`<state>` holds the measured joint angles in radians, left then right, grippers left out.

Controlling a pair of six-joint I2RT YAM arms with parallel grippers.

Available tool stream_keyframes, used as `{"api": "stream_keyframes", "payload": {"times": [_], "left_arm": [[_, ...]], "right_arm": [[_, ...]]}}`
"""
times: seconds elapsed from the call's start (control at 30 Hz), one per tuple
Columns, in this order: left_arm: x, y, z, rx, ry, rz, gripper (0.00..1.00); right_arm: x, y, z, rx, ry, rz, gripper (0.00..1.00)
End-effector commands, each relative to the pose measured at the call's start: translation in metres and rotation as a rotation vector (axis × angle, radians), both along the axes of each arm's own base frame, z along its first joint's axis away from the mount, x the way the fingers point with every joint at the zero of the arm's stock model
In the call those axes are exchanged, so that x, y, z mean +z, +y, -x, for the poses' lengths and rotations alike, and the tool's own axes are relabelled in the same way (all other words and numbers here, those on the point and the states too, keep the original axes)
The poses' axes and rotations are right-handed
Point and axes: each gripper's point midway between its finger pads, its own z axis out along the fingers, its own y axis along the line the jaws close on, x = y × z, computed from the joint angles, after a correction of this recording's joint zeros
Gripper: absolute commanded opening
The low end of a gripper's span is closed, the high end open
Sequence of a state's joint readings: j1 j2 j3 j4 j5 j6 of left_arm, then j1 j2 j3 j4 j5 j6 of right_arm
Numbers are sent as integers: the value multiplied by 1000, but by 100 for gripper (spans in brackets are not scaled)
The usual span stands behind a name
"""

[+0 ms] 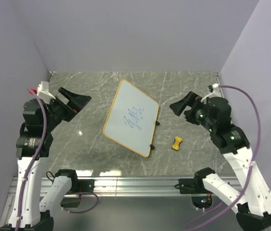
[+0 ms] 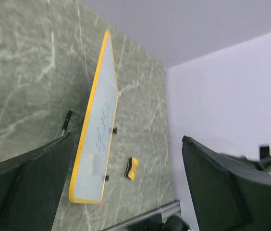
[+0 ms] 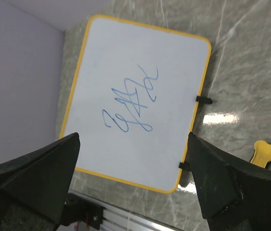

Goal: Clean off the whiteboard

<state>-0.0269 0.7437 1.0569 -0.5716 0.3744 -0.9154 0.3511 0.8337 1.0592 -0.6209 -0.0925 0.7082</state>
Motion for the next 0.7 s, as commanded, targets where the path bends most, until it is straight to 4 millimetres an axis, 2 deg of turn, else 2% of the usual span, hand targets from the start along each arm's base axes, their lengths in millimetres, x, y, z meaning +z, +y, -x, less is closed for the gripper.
{"api": "stream_keyframes", "payload": {"times": [0.0, 0.03, 0.07, 0.1, 0.13, 0.17, 0.2, 0.27, 0.3, 0.33, 0.4, 0.43, 0.5, 0.67], "left_arm": [[-16, 23, -1, 118, 127, -82, 99], [-43, 20, 4, 119, 240, -51, 99], [-56, 13, 4, 93, 282, -3, 99], [-56, -6, 4, -11, 254, 67, 99], [-83, -33, 17, -173, 306, 168, 94], [-71, -40, 12, -205, 220, 217, 91], [-62, -39, 21, -185, 180, 246, 93], [-58, -22, 22, -66, 114, 196, 99], [-50, -12, 29, -24, 55, 140, 99], [-39, 4, 29, 73, 24, 91, 99], [-48, 12, 36, 78, 53, -13, 99], [-42, 13, 38, 70, 49, -40, 99], [-54, 13, 40, 37, 96, -106, 99], [-44, 9, 47, 8, 57, -158, 96]], "right_arm": [[31, -22, 10, -75, -63, 39, 100], [26, -22, 13, -71, -39, 50, 100], [21, -21, 12, -64, -16, 67, 100], [18, -22, 12, -67, 3, 76, 100], [7, -23, 14, -69, 49, 88, 100], [-2, -23, 14, -74, 89, 89, 100], [-15, -23, 17, -74, 139, 97, 100], [-42, -17, 28, -27, 255, 94, 100], [-64, -20, 33, -43, 318, 101, 100], [-76, -23, 38, -66, 360, 103, 100], [-100, -35, 45, -158, 428, 113, 100], [-110, -38, 53, -173, 470, 120, 100], [-131, -53, 58, -249, 528, 175, 100], [-160, -48, 65, -233, 644, 190, 96]]}}
